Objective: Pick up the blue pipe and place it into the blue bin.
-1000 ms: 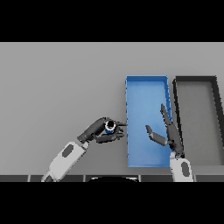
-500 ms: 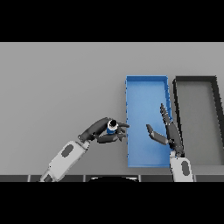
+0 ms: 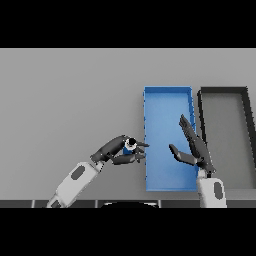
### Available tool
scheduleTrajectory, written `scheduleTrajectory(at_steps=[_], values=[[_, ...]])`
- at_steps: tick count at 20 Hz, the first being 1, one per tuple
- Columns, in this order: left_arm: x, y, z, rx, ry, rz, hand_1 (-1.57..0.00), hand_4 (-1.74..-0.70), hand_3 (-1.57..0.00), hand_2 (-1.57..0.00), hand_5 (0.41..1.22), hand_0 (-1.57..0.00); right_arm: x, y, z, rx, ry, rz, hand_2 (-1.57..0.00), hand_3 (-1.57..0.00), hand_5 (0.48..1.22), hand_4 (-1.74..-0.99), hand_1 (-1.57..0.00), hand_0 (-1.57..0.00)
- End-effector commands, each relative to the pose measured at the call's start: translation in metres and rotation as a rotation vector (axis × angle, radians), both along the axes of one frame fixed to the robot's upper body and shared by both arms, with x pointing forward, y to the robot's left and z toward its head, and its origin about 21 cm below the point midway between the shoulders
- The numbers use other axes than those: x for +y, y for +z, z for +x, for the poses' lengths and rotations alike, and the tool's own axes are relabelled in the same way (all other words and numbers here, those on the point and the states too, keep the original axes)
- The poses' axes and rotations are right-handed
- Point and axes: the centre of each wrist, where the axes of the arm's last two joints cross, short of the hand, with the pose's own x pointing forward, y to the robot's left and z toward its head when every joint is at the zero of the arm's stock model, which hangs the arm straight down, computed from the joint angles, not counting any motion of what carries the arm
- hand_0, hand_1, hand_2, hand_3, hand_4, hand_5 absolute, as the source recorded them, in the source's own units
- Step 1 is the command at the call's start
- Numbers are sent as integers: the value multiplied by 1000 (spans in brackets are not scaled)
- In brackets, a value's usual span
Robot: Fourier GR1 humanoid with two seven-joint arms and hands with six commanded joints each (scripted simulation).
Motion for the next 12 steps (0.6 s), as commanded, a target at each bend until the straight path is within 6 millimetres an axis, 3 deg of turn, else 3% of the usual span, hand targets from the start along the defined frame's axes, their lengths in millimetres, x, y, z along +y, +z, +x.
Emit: scheduleTrajectory(at_steps=[1, 4, 7, 12], values=[[0, 1, 0, -12, 0, -2, -1571, -1731, -1440, -1571, 1221, -1571, -2, 9, 1, 7, 41, 8, 1, 1, 573, -1203, 1, 1], [7, -1, 2, -17, 7, 5, -1571, -1731, -1440, -1571, 1221, -1571, -4, 45, 4, -18, 214, -22, 1, 1, 532, -1250, 1, 1], [3, 3, 5, -11, 7, 7, -1571, -1731, -1439, -1571, 1221, -1571, 14, 80, 8, -75, 361, -84, 1, 1, 520, -1286, 1, 1], [-1, -3, 5, -13, 11, 35, -1571, -1732, -1436, -1571, 1221, -1571, 41, 112, 15, -97, 542, -157, 1, 1, 522, -1295, 1, 1]])
